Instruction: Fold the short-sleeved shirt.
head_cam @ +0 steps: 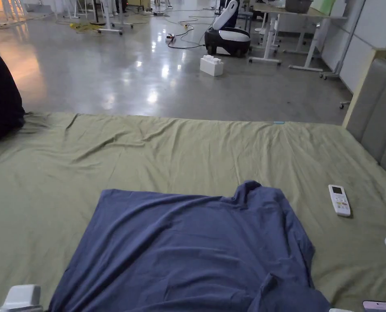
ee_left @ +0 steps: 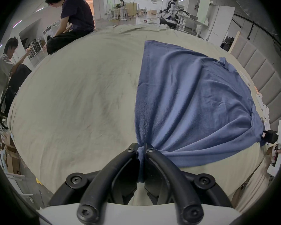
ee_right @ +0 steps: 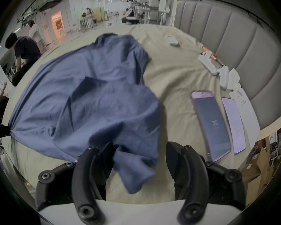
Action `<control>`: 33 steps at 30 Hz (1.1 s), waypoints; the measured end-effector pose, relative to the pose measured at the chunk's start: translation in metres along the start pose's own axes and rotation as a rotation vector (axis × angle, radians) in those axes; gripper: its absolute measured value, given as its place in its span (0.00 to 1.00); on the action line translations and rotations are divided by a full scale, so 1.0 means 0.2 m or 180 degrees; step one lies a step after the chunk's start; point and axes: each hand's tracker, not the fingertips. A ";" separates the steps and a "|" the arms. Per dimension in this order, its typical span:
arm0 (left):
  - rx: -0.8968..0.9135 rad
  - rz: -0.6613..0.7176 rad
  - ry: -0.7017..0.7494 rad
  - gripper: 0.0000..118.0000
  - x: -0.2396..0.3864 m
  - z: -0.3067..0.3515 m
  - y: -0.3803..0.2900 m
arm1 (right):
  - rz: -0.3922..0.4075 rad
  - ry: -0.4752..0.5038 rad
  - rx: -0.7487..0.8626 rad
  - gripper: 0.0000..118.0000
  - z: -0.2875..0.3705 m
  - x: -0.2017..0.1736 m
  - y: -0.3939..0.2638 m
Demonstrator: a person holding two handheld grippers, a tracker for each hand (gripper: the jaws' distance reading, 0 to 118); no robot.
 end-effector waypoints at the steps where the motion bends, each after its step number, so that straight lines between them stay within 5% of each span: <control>1: -0.0002 0.0004 0.0007 0.06 0.00 0.00 -0.01 | 0.0030 0.0001 -0.0010 0.56 -0.02 -0.01 0.00; 3: -0.0012 0.0011 0.0009 0.06 0.01 -0.01 -0.02 | 0.0026 0.0055 0.0085 0.40 0.00 -0.04 -0.01; 5: -0.0017 -0.0016 0.0012 0.06 0.00 -0.02 -0.02 | 0.0095 0.0279 0.0099 0.12 0.02 -0.05 0.01; 7: -0.0032 -0.0028 0.0009 0.06 0.00 -0.02 -0.02 | 0.0280 0.0126 0.0057 0.11 0.03 -0.06 0.01; 10: -0.0008 -0.0011 -0.0025 0.06 -0.04 -0.03 -0.01 | 0.0164 0.0125 0.0065 0.09 0.06 0.00 0.01; 19: 0.0212 -0.0042 -0.0111 0.06 0.00 0.07 -0.03 | 0.0433 -0.0138 0.0321 0.09 0.21 -0.05 0.02; 33: 0.0691 -0.0056 -0.0095 0.06 0.02 -0.01 0.48 | 0.0154 -0.0023 0.0839 0.09 0.23 -0.06 0.53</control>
